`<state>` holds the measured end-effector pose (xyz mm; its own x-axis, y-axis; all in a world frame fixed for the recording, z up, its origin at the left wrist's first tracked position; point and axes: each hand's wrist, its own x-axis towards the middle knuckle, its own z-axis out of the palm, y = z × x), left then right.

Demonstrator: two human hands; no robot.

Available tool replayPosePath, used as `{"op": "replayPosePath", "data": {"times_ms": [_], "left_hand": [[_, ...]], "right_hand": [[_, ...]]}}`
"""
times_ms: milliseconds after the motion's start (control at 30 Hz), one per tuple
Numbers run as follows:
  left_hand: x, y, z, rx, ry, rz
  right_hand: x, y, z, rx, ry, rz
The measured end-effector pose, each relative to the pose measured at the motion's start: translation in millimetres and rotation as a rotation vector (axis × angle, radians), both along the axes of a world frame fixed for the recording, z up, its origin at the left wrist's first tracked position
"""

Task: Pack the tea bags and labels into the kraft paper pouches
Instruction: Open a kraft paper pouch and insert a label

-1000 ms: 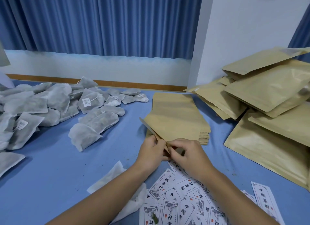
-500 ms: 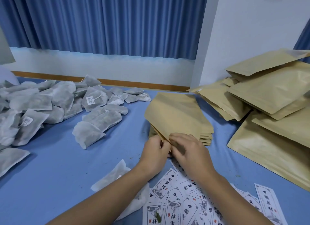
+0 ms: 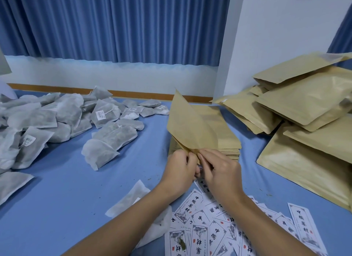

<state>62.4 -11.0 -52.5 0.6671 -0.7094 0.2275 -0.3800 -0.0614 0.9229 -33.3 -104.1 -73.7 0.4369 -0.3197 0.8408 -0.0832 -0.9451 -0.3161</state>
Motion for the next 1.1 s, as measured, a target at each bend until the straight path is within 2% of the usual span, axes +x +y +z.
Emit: {"op": "replayPosePath", "data": {"times_ms": [133,233,367,533,600,667,700,767,833,900,933,1000,1033,1100], "left_hand": [[1,0,-5,0.004,0.067,0.002],[3,2,-10,0.004,0.166,-0.018],[7,1,-7,0.006,0.247,-0.058],[-1,6,-18,0.073,0.176,-0.133],[-5,7,-16,0.050,0.161,-0.122],[-7,6,-13,0.031,0.164,-0.112],[-7,6,-12,0.040,0.116,-0.078],[-5,9,-14,0.079,-0.138,0.103],[-4,14,-12,0.071,-0.547,0.304],[-8,17,-4,-0.066,-0.952,0.376],[-11,16,-2,-0.151,-1.089,0.381],[-14,17,4,-0.242,-1.258,0.344],[-15,19,6,-0.222,-1.306,0.283],[-17,22,9,-0.048,-1.363,0.148]], "right_hand": [[-1,0,-2,0.061,0.098,0.031],[-1,-6,0,-0.008,0.220,0.050],[2,-4,-1,-0.094,0.282,0.005],[-6,-31,12,0.130,0.070,-0.232],[-9,-25,10,0.098,0.112,-0.200],[-4,-12,6,0.188,0.238,-0.107],[-2,-9,5,0.250,0.309,-0.084],[2,-10,4,0.278,0.438,-0.098],[1,-11,8,0.295,0.489,-0.136],[0,-8,10,0.311,0.460,-0.124],[-1,-7,12,0.303,0.454,-0.119],[0,-4,14,0.282,0.476,-0.134],[1,-4,14,0.280,0.484,-0.143],[-1,-4,15,0.285,0.491,-0.147]]}}
